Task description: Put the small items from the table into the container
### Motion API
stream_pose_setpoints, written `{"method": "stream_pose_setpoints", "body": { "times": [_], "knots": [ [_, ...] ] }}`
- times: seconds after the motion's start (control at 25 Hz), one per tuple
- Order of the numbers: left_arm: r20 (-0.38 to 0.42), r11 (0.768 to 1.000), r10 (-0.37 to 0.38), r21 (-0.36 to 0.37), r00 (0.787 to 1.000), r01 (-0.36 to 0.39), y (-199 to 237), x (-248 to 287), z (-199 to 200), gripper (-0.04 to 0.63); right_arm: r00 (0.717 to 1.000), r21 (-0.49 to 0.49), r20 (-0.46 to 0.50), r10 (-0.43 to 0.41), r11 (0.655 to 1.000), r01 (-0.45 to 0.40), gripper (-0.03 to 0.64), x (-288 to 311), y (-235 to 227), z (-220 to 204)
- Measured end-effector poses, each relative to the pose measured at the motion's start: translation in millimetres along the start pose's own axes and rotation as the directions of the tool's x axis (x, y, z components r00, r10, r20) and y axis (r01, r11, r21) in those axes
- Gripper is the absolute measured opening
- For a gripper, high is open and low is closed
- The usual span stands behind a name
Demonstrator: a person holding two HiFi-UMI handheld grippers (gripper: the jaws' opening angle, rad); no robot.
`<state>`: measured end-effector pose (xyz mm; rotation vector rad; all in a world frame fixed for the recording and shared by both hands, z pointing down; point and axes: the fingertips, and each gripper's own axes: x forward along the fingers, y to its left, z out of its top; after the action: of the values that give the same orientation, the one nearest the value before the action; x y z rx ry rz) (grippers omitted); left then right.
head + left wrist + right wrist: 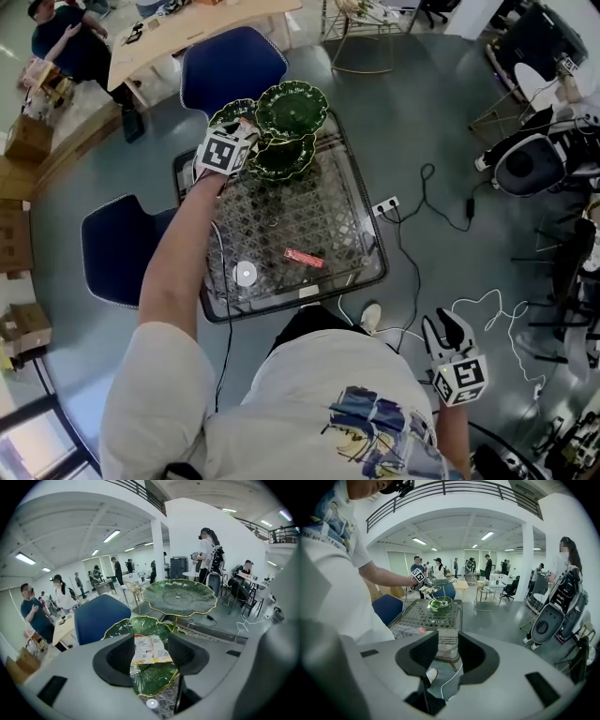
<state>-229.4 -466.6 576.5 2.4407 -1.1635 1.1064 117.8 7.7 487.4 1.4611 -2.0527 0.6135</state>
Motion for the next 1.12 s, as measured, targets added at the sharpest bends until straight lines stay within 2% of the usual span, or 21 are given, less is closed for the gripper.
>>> {"method": "stream_pose_setpoints", "body": {
  "times": [0.28,0.44,0.56,0.72,0.96,1.12],
  "knots": [
    [0.100,0.997,0.053,-0.054,0.994,-0.047,-20,-61,4,0.213,0.995,-0.048,0.036,0.094,0.995,-0.092,0.135,11,-7,2],
    [0.122,0.991,0.056,-0.127,0.991,-0.041,-53,-102,-13,0.213,0.983,-0.105,0.061,0.171,0.981,-0.164,0.135,15,-12,8],
    [0.133,0.983,0.087,-0.174,0.987,-0.064,-85,-136,-23,0.198,0.970,-0.172,0.077,0.231,0.961,-0.215,0.135,13,-21,17],
    [0.128,0.975,0.089,-0.215,0.988,-0.060,-145,-176,-35,0.154,0.954,-0.214,0.096,0.284,0.942,-0.259,0.135,6,-31,23],
    [0.177,0.958,0.084,-0.285,0.981,-0.031,-247,-231,-32,0.149,0.914,-0.295,0.104,0.393,0.889,-0.349,0.135,-3,-40,26],
    [0.213,0.952,0.085,-0.305,0.973,-0.016,-310,-257,-25,0.150,0.888,-0.333,0.088,0.451,0.854,-0.400,0.135,-10,-44,20]
  ]
}}
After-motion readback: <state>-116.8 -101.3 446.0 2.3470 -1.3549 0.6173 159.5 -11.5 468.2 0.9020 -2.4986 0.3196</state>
